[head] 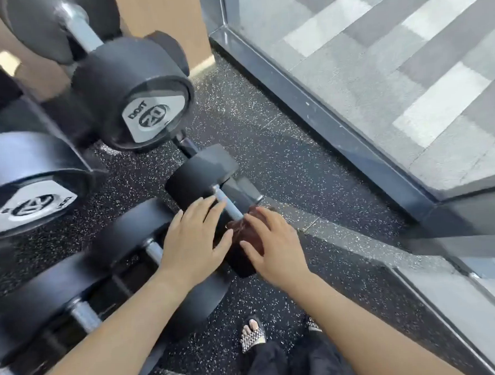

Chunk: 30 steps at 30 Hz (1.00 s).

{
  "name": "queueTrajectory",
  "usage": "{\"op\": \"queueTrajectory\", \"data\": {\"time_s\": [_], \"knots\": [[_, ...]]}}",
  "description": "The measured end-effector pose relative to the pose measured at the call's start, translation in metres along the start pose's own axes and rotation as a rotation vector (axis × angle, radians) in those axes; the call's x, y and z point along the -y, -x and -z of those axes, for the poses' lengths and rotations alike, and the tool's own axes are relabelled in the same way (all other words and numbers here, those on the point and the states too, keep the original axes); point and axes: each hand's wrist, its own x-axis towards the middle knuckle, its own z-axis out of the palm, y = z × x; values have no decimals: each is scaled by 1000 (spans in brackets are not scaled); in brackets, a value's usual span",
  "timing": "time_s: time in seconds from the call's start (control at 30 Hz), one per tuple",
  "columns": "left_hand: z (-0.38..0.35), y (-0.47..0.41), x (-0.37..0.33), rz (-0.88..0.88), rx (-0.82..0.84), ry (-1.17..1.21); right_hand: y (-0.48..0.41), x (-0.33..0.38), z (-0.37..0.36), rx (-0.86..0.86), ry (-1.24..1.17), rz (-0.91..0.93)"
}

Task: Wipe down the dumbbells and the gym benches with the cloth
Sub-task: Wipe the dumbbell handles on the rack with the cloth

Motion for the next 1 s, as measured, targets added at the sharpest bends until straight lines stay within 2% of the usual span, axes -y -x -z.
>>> {"op": "queueTrajectory", "data": {"time_s": [0.23, 0.53, 0.77, 1.0], "knots": [[-61, -6, 31, 105, 2, 26, -25, -30, -71, 120, 216, -20], [-86, -2, 37, 166, 30, 80, -25, -51, -75, 139, 311, 48], [-82, 16, 27, 260, 30, 99, -29, -56, -65, 211, 256, 124], [-68, 85, 6, 478, -77, 190, -6, -27, -33, 291, -84, 136]]}}
